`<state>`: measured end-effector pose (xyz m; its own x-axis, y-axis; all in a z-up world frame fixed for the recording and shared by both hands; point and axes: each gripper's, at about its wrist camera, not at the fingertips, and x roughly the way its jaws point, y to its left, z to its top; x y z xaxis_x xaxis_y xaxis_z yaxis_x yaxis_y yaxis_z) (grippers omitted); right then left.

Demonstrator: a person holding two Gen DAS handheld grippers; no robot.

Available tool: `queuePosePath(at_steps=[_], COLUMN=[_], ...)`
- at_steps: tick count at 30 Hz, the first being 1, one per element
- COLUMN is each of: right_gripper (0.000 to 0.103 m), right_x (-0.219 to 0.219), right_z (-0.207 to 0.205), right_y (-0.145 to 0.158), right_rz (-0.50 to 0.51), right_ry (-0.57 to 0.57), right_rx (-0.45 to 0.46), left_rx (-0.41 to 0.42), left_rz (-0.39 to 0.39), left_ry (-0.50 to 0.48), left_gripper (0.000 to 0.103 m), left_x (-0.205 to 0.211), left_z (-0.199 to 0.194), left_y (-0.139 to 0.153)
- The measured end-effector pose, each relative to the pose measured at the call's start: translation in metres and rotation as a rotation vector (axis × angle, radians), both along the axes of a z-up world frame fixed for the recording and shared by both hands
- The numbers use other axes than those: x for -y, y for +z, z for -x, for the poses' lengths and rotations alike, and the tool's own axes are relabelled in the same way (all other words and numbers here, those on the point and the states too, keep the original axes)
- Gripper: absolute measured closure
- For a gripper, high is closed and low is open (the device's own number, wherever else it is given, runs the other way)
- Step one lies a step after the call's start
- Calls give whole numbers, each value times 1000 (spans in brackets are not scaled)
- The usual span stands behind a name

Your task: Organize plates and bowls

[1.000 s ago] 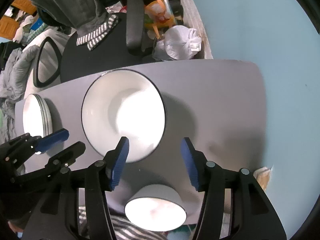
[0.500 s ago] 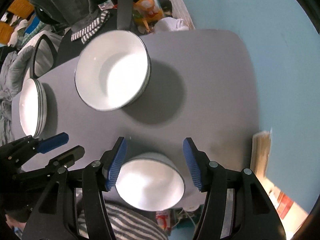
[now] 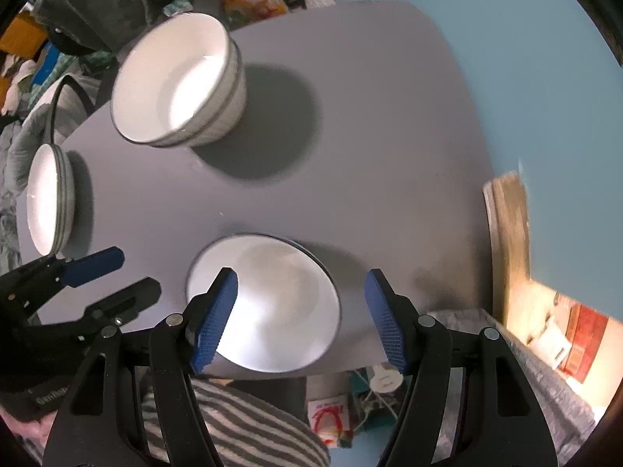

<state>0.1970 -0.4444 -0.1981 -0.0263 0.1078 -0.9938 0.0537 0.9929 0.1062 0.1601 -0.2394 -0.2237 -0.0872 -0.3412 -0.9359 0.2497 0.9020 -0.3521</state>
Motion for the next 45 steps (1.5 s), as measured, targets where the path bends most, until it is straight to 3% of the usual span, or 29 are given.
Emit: queuePosePath(at_steps=[21,35,38,43,45], right_gripper=[36,36,36,53,59], right_x=[29,23,19,15,14], right_z=[37,46,46,44,44], right_y=[-41,-57,-55,-55,-56], right_rz=[-19,-8,-10,-10,-6], right_ry=[-119,-92,-84,-73,-67], right_rx=[-21,-23,-14,-14,-19], left_rx=[-51,-79,-84,-86,-86], left_rz=[-41,-71,-66,-67,-70], left_ry=[-118,-89,-80,-76,-76], left_gripper=[50,51,62,75,75], left_x=[38,39,38,37,38], left_z=[16,10,10,12,13], left_y=[-36,-62,-64,-66,-67])
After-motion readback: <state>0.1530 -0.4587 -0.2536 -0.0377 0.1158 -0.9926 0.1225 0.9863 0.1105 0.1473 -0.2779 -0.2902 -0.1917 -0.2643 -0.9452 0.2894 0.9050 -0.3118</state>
